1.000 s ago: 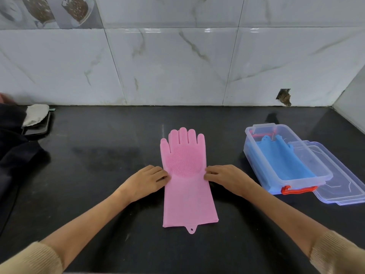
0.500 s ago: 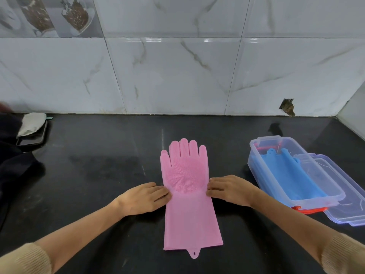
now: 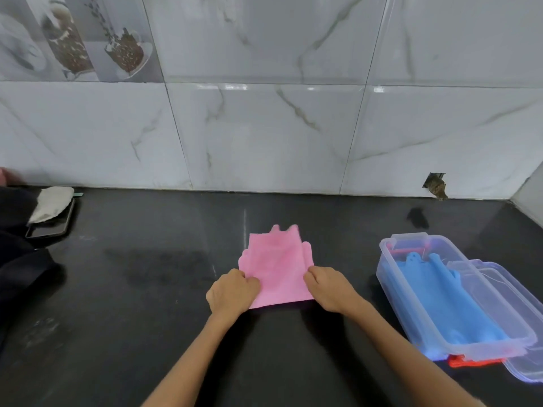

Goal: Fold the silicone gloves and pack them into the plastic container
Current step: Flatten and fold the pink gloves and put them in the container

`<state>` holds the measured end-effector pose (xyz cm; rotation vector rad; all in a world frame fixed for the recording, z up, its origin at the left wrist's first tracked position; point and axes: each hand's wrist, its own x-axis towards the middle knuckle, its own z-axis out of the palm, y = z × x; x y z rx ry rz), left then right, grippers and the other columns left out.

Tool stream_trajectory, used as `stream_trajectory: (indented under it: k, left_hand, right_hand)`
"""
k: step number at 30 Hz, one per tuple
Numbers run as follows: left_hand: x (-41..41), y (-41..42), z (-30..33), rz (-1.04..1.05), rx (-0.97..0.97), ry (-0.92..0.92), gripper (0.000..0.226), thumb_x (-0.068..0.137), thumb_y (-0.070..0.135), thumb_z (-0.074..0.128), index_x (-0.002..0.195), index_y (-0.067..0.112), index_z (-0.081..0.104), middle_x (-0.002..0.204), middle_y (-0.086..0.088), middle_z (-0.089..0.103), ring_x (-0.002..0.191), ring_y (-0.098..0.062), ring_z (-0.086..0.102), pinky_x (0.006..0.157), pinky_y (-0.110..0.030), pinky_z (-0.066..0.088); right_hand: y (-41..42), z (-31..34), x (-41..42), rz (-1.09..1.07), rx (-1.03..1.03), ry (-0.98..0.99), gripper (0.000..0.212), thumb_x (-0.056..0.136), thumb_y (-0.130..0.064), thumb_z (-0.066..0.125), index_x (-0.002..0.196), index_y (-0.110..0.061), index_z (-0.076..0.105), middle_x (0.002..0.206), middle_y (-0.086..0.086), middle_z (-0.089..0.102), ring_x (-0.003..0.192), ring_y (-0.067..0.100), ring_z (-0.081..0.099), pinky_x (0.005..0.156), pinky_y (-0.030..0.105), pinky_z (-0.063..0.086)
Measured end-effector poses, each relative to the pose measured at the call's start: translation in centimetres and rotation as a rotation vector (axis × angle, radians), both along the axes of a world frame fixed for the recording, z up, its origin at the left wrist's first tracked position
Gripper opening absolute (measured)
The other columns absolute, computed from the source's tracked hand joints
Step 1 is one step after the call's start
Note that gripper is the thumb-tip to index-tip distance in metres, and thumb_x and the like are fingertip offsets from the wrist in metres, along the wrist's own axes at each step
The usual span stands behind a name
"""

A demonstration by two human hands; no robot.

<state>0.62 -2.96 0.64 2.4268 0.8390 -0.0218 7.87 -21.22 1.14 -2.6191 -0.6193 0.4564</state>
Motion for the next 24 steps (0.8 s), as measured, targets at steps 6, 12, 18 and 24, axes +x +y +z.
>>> stream_trajectory:
  k: [6, 12, 18, 24]
  left_hand:
    - [1.5, -0.4, -0.7, 0.100, 0.016, 0.099, 0.026, 0.083, 0.031, 0.035, 0.074, 0.014, 0.053, 0.072, 0.000, 0.062, 0.071, -0.022, 0.060, 0.063, -0.026, 0.040]
    - [0.1, -2.4, -1.8, 0.157, 0.176, -0.063, 0.041, 0.099, 0.028, 0.029, 0.064, 0.012, 0.045, 0.067, -0.001, 0.057, 0.065, -0.023, 0.058, 0.061, -0.031, 0.045]
    - [-0.6, -2.8, -1.5, 0.166, 0.277, -0.126, 0.051, 0.094, 0.056, 0.033, 0.098, 0.007, 0.047, 0.084, -0.005, 0.054, 0.055, -0.021, 0.058, 0.048, -0.030, 0.045]
    - [0.9, -0.9, -2.2, -0.062, 0.357, -0.127, 0.045, 0.099, 0.049, 0.024, 0.118, 0.014, 0.044, 0.087, -0.002, 0.065, 0.079, -0.021, 0.064, 0.061, -0.030, 0.047]
  right_hand:
    - [1.9, -0.5, -0.7, -0.122, -0.166, -0.160, 0.039, 0.096, -0.016, 0.031, 0.057, -0.015, 0.028, 0.069, 0.003, 0.048, 0.064, 0.022, 0.046, 0.060, 0.030, 0.040]
    - [2.7, -0.6, -2.0, -0.162, -0.259, -0.230, 0.037, 0.096, -0.013, 0.033, 0.061, -0.017, 0.022, 0.061, -0.003, 0.032, 0.051, 0.010, 0.032, 0.045, 0.022, 0.022]
    - [3.8, -1.1, -3.1, -0.346, -0.211, -0.224, 0.017, 0.099, -0.025, 0.028, 0.090, -0.015, 0.038, 0.057, -0.006, 0.034, 0.046, 0.007, 0.029, 0.042, 0.023, 0.019]
    - [4.3, -2.1, -3.7, -0.430, -0.129, -0.249, 0.041, 0.093, -0.019, 0.040, 0.130, -0.007, 0.027, 0.069, -0.009, 0.058, 0.061, 0.010, 0.054, 0.087, 0.025, 0.046]
